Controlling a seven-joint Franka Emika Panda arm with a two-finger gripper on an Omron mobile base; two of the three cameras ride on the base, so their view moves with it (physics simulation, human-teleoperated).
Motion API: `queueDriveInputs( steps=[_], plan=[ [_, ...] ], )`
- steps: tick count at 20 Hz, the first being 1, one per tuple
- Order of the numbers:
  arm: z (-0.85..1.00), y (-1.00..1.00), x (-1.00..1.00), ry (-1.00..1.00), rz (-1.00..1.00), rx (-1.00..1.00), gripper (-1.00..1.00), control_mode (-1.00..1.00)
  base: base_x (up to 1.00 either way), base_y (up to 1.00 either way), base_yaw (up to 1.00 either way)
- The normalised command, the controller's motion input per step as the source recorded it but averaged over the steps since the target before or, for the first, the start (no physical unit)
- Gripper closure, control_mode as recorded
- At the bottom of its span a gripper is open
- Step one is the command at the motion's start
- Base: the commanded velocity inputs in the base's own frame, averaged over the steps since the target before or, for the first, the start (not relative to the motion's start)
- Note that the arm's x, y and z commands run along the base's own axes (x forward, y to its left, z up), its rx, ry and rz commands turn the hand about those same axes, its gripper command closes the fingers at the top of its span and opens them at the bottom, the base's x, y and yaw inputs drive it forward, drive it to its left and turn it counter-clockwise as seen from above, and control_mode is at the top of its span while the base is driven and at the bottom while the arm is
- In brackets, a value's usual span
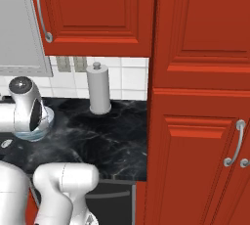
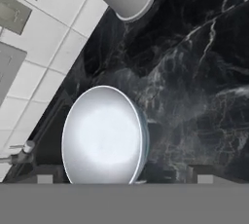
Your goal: Pick the cup and bowl from the counter and place them on the counter next to the sink.
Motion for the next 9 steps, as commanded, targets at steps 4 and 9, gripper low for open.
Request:
queueDriveInputs(
  steps=[4,9],
  plan=[
    [0.22,0.0,-0.11,0.0,0.09,-0.08,-1.0,-1.0,0.0,0.0,0.0],
    [0.29,0.0,-0.48,-0.04,0.22,-0.14,-1.0,-1.0,0.0,0.0,0.0]
  ],
)
